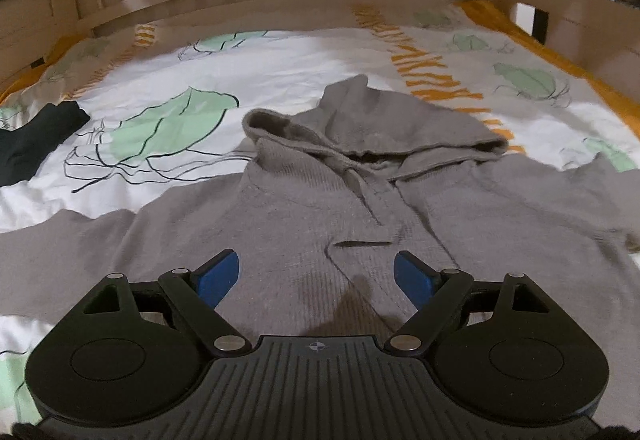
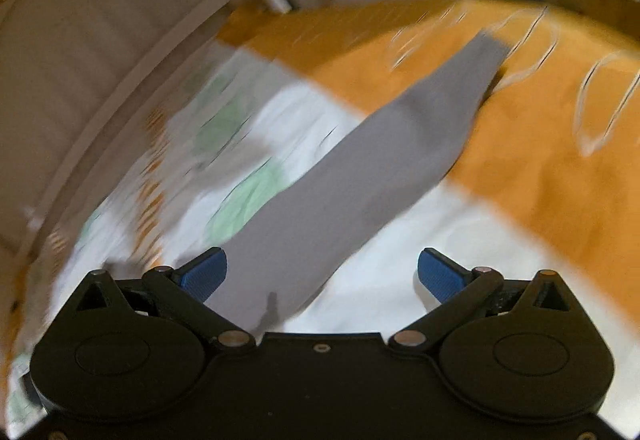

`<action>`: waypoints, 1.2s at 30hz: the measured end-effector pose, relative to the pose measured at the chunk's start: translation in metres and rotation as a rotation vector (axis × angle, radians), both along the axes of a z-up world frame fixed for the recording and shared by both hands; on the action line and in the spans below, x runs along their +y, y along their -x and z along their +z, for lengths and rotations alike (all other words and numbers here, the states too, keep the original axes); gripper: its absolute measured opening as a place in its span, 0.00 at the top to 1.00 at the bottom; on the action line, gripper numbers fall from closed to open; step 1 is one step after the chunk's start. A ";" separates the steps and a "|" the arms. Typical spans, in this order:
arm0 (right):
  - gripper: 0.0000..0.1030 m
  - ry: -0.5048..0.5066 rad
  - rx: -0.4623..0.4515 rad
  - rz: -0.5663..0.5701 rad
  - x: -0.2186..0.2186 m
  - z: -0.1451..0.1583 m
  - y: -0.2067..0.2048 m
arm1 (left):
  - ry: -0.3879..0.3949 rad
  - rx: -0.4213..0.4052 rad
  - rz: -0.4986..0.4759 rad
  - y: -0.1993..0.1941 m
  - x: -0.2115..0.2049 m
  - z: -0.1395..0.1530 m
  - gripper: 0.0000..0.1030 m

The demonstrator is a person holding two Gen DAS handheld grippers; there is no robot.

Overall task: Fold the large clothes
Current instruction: 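Grasp the sweater sleeve cuff with the right gripper and lift it, then carry the held sleeve across the sweater body and release it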

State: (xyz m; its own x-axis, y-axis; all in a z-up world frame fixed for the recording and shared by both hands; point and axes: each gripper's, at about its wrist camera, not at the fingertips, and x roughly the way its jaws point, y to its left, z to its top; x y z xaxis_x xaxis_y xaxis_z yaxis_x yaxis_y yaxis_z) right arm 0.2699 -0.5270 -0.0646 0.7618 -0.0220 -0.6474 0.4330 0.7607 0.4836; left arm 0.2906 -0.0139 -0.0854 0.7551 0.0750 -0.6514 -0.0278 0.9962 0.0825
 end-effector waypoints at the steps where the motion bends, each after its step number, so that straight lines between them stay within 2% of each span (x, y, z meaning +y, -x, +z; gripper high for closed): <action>1: 0.03 0.030 -0.003 -0.021 -0.009 -0.001 -0.003 | -0.009 0.009 0.003 -0.004 -0.001 -0.006 0.18; 5: 0.11 0.084 -0.020 -0.079 -0.035 -0.006 -0.014 | -0.005 0.077 0.013 -0.015 0.001 -0.029 0.16; 7: 0.13 0.086 -0.012 -0.116 -0.048 -0.011 -0.019 | 0.014 0.055 0.016 -0.011 0.005 -0.034 0.12; 9: 0.20 0.082 -0.001 -0.139 -0.058 -0.017 -0.023 | 0.014 0.050 0.017 -0.010 0.005 -0.037 0.09; 13: 0.32 0.050 -0.001 -0.175 -0.072 -0.028 -0.031 | -0.011 0.062 0.014 -0.013 0.003 -0.038 0.02; 16: 0.47 0.022 -0.007 -0.200 -0.084 -0.033 -0.032 | -0.012 0.072 0.021 -0.016 0.003 -0.040 0.00; 17: 0.56 0.014 -0.003 -0.207 -0.086 -0.035 -0.032 | -0.008 0.075 0.022 -0.017 0.004 -0.040 0.00; 18: 0.70 0.006 -0.002 -0.211 -0.088 -0.035 -0.032 | -0.006 0.077 0.022 -0.018 0.004 -0.041 0.00; 20: 0.84 -0.003 -0.007 -0.210 -0.089 -0.034 -0.033 | -0.012 0.077 0.022 -0.018 0.003 -0.041 0.00; 24: 0.85 0.019 -0.040 -0.164 -0.079 -0.017 -0.033 | -0.013 0.074 0.022 -0.018 0.003 -0.043 0.00; 28: 0.85 0.060 -0.089 -0.092 -0.057 0.020 -0.037 | -0.009 0.074 0.021 -0.018 0.003 -0.042 0.00; 36: 0.86 0.106 -0.194 0.144 0.038 0.105 -0.057 | 0.037 0.098 0.002 -0.023 0.012 -0.037 0.00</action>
